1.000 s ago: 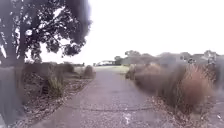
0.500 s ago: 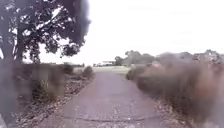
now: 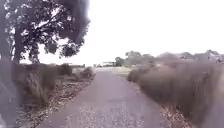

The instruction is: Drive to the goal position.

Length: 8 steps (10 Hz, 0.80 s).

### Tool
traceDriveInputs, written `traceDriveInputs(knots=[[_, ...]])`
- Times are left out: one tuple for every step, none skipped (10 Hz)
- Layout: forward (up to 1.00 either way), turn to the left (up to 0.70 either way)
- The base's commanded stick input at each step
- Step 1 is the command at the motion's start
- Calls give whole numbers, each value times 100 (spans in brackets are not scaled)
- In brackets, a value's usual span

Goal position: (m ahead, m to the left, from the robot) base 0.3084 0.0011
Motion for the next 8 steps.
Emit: traceDriveInputs(knots=[[50,0],[50,0],[50,0],[50,0],[50,0],[50,0],[50,0],[50,0]])
